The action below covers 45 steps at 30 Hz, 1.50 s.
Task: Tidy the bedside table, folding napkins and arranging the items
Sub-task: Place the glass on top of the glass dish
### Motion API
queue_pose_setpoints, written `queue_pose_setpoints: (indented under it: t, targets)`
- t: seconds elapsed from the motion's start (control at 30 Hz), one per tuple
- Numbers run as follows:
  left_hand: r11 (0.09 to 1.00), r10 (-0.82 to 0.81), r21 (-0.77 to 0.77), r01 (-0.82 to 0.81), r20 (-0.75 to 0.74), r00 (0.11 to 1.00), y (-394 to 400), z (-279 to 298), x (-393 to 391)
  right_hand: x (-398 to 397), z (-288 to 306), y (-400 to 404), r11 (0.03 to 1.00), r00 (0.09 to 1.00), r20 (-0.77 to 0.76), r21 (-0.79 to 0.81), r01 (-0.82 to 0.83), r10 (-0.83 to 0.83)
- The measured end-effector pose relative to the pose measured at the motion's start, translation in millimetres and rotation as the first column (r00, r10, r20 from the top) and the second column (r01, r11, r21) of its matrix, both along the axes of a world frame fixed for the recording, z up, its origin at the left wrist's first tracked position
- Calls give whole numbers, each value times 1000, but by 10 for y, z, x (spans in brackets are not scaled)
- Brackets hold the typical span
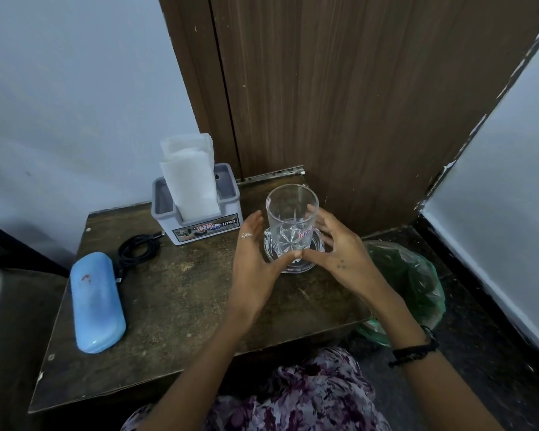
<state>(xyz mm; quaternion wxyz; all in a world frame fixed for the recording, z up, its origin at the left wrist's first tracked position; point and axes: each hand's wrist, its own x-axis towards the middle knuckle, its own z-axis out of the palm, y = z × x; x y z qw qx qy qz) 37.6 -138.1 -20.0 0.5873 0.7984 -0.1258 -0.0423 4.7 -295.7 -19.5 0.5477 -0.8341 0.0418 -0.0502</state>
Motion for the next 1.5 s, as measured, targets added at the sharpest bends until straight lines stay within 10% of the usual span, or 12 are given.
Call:
queue_pose_setpoints:
  t: [0.97, 1.5]
  targets:
    - [992, 122, 53, -118, -84, 989, 20, -341, 239, 224, -364, -261, 984, 999, 34, 178, 6, -12]
    - [945, 144, 273, -181, 148, 978, -203, -361, 685, 818, -428, -286, 974, 999, 24, 224, 19, -25]
